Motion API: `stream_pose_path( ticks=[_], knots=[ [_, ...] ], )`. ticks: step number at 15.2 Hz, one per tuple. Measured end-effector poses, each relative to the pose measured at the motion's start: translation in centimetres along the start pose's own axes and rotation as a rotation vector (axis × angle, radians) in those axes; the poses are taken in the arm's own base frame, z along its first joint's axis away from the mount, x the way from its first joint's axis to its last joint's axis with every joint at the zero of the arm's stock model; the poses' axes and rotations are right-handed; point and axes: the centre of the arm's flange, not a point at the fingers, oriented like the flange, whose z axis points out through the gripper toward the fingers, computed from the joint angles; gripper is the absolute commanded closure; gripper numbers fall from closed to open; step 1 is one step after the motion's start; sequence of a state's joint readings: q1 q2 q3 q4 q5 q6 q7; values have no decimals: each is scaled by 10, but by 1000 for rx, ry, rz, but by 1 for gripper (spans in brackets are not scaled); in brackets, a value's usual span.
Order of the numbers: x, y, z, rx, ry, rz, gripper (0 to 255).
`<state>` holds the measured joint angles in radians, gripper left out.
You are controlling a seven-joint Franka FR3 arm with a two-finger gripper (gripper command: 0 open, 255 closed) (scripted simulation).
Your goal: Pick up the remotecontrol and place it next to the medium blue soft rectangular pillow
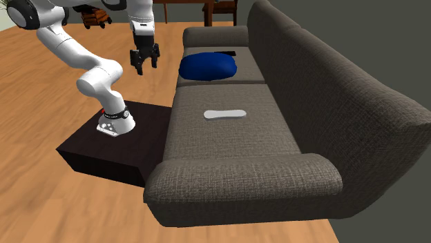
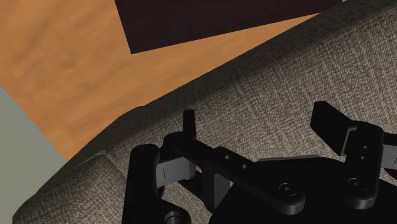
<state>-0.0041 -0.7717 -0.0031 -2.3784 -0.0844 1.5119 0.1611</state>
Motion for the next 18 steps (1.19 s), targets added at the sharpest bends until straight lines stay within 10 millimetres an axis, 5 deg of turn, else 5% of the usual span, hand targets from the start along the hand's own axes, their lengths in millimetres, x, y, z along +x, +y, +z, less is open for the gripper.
stream_pose_path(
  ticks=[3,18],
  knots=[
    [12,-2,6,2,3,-17,0],
    [170,-52,90,30,53,-219,0]
  ],
)
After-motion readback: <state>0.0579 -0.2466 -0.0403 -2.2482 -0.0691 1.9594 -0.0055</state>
